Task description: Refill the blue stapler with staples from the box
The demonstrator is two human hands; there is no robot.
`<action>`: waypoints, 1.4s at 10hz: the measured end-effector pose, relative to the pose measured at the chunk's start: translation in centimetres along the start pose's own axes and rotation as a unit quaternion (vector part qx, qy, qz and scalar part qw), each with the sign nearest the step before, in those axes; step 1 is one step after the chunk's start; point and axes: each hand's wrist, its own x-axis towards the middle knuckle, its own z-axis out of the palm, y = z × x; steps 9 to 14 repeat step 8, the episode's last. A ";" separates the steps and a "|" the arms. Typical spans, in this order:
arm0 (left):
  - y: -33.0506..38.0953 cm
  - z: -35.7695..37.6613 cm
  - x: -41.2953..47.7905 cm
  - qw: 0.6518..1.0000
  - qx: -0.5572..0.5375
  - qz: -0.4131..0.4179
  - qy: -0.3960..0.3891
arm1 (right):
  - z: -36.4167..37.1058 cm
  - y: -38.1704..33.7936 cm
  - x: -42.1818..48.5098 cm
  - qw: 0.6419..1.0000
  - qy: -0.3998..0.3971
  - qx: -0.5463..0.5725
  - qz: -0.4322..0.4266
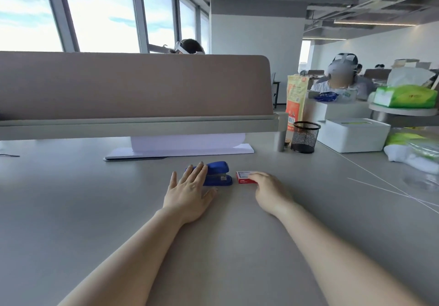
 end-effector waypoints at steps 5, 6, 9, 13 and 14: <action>-2.7 2.6 9.4 1.000 -0.010 -0.019 -0.002 | 2.5 0.6 10.2 0.999 -0.014 0.028 0.012; -2.8 2.7 9.1 1.000 -0.004 -0.016 -0.008 | 2.6 0.6 10.0 1.000 -0.018 0.002 -0.002; -2.3 2.2 8.1 0.997 -0.004 -0.014 0.079 | 1.9 -0.1 8.4 0.994 0.090 0.024 -0.052; -2.3 2.2 8.1 0.997 -0.004 -0.014 0.079 | 1.9 -0.1 8.4 0.994 0.090 0.024 -0.052; -2.3 2.2 8.1 0.997 -0.004 -0.014 0.079 | 1.9 -0.1 8.4 0.994 0.090 0.024 -0.052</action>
